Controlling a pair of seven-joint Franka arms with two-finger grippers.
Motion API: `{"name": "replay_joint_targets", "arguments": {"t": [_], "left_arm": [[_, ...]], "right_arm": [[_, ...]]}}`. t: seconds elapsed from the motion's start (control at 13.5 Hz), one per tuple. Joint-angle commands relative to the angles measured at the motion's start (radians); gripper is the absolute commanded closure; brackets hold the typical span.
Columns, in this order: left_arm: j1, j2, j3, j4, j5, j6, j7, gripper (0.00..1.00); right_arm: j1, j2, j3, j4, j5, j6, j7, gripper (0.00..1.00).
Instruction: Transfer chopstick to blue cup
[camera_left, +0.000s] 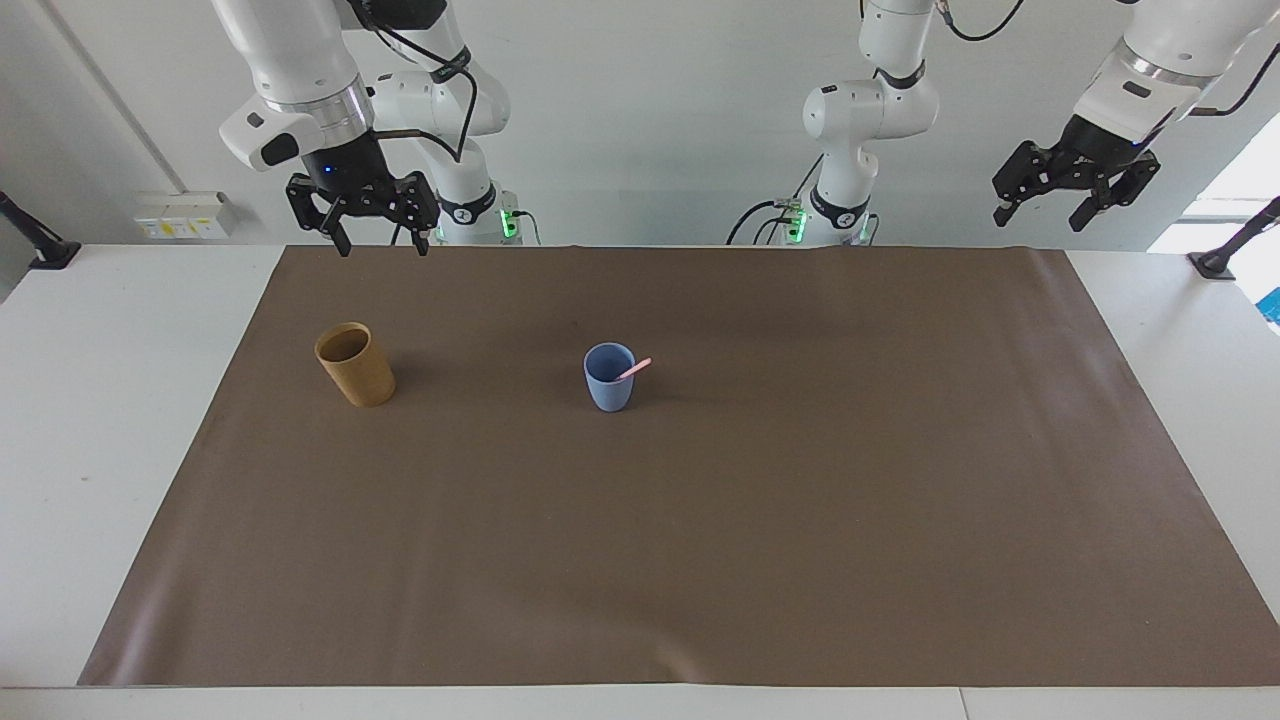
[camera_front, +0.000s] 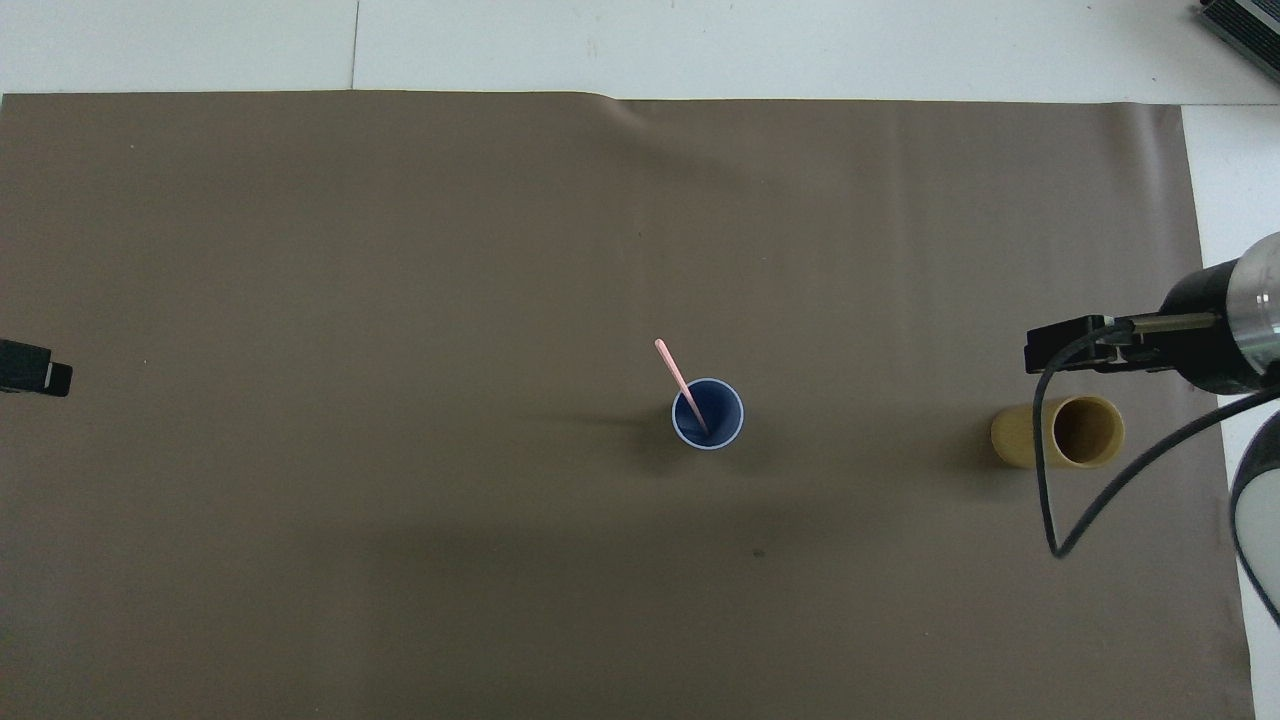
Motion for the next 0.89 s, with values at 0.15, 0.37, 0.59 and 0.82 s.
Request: {"name": "replay_joint_targets", "arguments": {"t": [0.15, 0.37, 0.59, 0.82], "left_arm": [[0.007, -0.022, -0.002, -0.022, 0.006, -0.006, 0.004, 0.00], [0.007, -0.024, -0.002, -0.021, 0.006, -0.006, 0.004, 0.00], [0.007, -0.022, -0.002, -0.022, 0.006, -0.006, 0.002, 0.00], [0.007, -0.022, -0.003, -0.021, 0.006, -0.006, 0.004, 0.00]], "right_arm": [[0.086, 0.039, -0.096, 0.089, 0.000, -0.089, 0.061, 0.00], [0.092, 0.059, -0.118, 0.107, -0.013, -0.110, 0.047, 0.00], [0.086, 0.052, -0.119, 0.107, -0.018, -0.113, 0.032, 0.00], [0.082, 0.046, -0.121, 0.098, -0.016, -0.115, 0.032, 0.00]]}}
